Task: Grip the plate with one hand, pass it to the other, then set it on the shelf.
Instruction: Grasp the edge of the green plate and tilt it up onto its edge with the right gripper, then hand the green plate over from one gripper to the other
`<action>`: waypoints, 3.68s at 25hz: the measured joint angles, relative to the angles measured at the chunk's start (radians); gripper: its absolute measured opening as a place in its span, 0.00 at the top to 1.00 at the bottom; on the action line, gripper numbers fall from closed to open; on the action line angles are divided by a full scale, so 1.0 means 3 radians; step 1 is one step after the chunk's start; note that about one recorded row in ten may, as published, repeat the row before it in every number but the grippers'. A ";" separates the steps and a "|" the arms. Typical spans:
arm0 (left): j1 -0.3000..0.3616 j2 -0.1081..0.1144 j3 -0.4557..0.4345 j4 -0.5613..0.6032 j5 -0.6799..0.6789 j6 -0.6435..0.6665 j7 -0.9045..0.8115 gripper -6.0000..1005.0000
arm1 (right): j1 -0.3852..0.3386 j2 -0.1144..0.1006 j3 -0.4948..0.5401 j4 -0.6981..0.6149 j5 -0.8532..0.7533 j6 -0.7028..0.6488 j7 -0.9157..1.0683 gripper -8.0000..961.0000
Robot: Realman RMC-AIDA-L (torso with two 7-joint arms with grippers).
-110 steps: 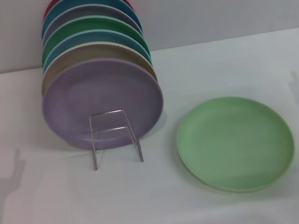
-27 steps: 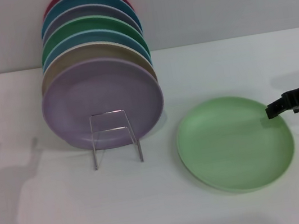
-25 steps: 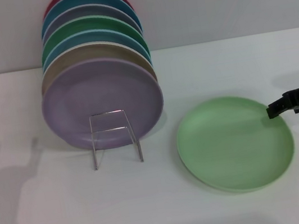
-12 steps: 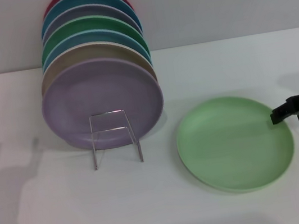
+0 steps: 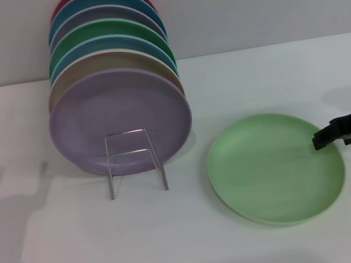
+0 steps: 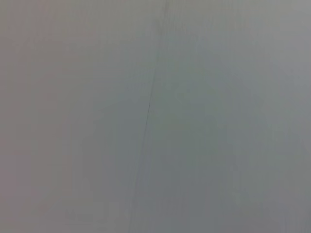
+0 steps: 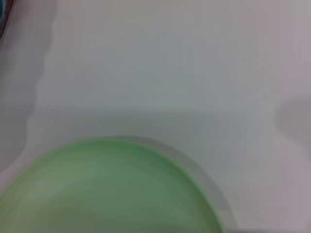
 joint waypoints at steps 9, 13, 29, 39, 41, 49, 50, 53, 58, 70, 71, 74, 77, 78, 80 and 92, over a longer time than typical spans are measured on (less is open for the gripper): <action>-0.0003 0.0003 -0.0002 0.0011 0.0000 0.0002 0.0000 0.17 | 0.0053 0.0012 -0.0008 -0.0125 0.0000 -0.0031 -0.0002 0.48; -0.0004 0.0003 -0.0002 0.0015 0.0000 0.0004 0.0000 0.17 | 0.0056 0.0012 0.0000 -0.0148 0.0000 -0.0031 -0.0002 0.60; 0.0015 0.0003 -0.0002 0.0002 0.0000 0.0016 0.0000 0.17 | 0.0092 0.0003 -0.0009 -0.0190 -0.0063 -0.0031 -0.0013 0.71; 0.0017 0.0003 -0.0002 0.0003 0.0000 0.0017 0.0000 0.17 | 0.0112 -0.0003 -0.0009 -0.0247 -0.0074 -0.0059 -0.0051 0.78; 0.0017 0.0005 -0.0002 0.0005 0.0000 0.0019 0.0000 0.17 | 0.0114 -0.0004 -0.0009 -0.0247 -0.0075 -0.0060 -0.0054 0.81; 0.0018 0.0008 -0.0002 0.0015 0.0000 0.0026 0.0000 0.17 | 0.0117 -0.0003 -0.0008 -0.0266 -0.0076 -0.0072 -0.0149 0.85; 0.0019 0.0008 -0.0002 0.0015 0.0000 0.0026 0.0000 0.17 | 0.0117 -0.0002 -0.0008 -0.0266 -0.0076 -0.0073 -0.0156 0.85; 0.0022 0.0008 -0.0002 0.0012 0.0000 0.0029 0.0000 0.17 | 0.0118 -0.0001 -0.0008 -0.0268 -0.0076 -0.0074 -0.0169 0.90; 0.0022 0.0003 -0.0002 0.0022 0.0000 0.0069 0.0000 0.17 | 0.0119 0.0001 -0.0005 -0.0273 -0.0076 -0.0077 -0.0200 0.93; 0.0034 -0.0003 -0.0002 0.0022 0.0000 0.0084 0.0000 0.18 | 0.0124 0.0007 -0.0010 -0.0253 -0.0066 -0.0102 -0.0248 0.94; 0.0033 -0.0003 -0.0002 0.0023 0.0000 0.0085 0.0000 0.18 | 0.0124 0.0007 -0.0010 -0.0234 -0.0063 -0.0100 -0.0252 0.94; 0.0032 0.0000 -0.0002 0.0024 0.0000 0.0093 0.0000 0.18 | 0.0108 0.0010 -0.0010 -0.0133 -0.0060 -0.0093 -0.0268 0.94; 0.0032 0.0001 -0.0002 0.0028 0.0000 0.0098 0.0000 0.18 | 0.0071 0.0016 -0.0001 0.0005 -0.0061 -0.0085 -0.0315 0.95; 0.0032 0.0001 -0.0002 0.0029 0.0000 0.0098 0.0000 0.18 | 0.0059 0.0017 0.0001 0.0043 -0.0061 -0.0084 -0.0333 0.95; 0.0032 0.0002 -0.0001 0.0029 0.0000 0.0098 0.0000 0.18 | 0.0030 0.0017 -0.0001 0.0134 -0.0061 -0.0088 -0.0370 0.95; 0.0032 0.0003 -0.0002 0.0004 0.0000 0.0107 0.0001 0.18 | -0.0243 0.0035 -0.0027 0.0915 -0.0053 -0.0239 -0.0621 0.97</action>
